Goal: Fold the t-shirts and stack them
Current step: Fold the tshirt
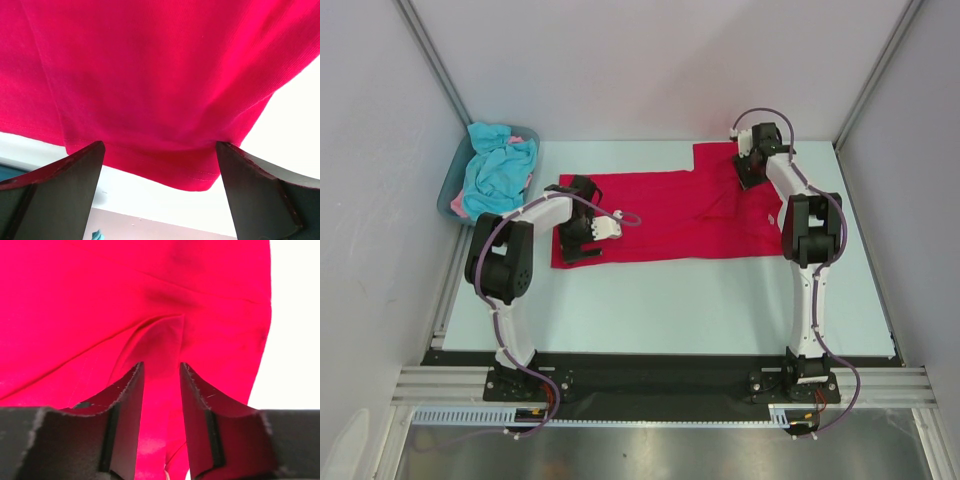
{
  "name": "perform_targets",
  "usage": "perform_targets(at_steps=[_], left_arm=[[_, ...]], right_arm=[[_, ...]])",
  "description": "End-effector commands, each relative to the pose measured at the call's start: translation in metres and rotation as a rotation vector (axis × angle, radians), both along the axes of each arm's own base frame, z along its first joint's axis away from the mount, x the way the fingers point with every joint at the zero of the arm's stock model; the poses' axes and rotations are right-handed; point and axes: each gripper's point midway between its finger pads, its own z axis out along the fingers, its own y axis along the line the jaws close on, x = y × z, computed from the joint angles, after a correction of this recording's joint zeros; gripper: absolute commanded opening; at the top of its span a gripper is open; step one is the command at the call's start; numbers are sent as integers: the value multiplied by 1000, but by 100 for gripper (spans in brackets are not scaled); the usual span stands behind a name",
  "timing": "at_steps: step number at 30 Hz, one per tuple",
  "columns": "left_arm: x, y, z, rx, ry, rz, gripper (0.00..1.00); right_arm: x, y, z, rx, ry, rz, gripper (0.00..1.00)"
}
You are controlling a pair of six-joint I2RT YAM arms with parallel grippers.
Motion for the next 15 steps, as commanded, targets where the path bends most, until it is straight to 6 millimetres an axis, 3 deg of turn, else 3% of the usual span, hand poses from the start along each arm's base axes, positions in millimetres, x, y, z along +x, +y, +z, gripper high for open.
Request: perform_targets(at_steps=[1,15], left_arm=[[-3,-4,16,-16,-32,3,100],[-5,-4,18,-15,-32,6,100]], right_arm=[[9,4,7,29,-26,0,39],[7,-19,-2,27,-9,-37,40]])
